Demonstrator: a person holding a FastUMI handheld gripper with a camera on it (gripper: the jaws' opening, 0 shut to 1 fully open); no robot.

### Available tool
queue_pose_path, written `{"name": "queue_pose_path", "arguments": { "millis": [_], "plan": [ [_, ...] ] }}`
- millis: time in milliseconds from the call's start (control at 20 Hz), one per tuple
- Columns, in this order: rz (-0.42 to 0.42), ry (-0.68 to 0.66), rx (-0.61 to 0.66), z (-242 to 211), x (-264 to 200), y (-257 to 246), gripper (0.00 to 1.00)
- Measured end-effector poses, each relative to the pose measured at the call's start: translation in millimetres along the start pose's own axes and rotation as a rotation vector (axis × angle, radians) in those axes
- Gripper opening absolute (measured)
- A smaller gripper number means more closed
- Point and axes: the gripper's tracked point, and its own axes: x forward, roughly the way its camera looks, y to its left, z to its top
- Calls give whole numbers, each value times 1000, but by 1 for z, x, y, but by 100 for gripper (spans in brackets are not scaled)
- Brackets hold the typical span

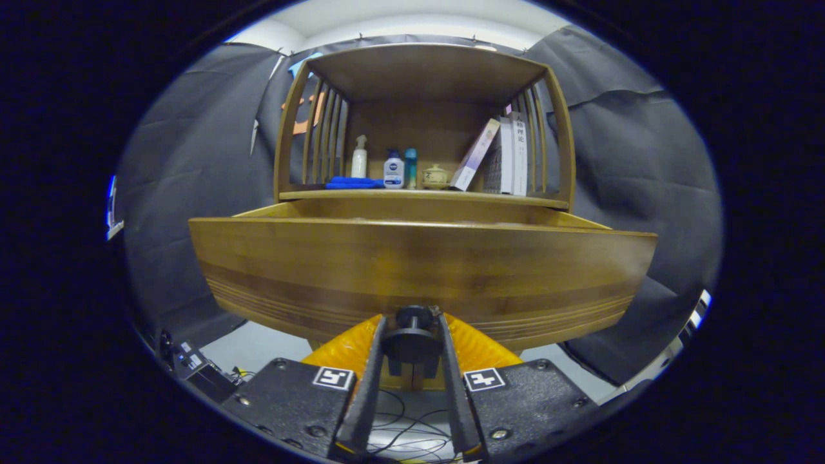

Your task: Pull open the drawer, take out the items inside it, and place them on the countertop above the cabinet.

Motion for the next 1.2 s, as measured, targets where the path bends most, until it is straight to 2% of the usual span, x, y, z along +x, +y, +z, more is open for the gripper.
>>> {"name": "queue_pose_path", "arguments": {
  "millis": [250, 300, 600, 850, 1050, 1200],
  "plan": [
    [45, -138, -48, 51, -27, 10, 94],
    [57, -160, -44, 62, -32, 12, 100],
    [87, -178, 79, 132, -36, 1, 100],
    [24, -200, 105, 208, -8, -29, 100],
    [48, -113, 131, 245, 28, -21, 100],
    [74, 2, 104, 252, 68, -9, 100]
  ]
}}
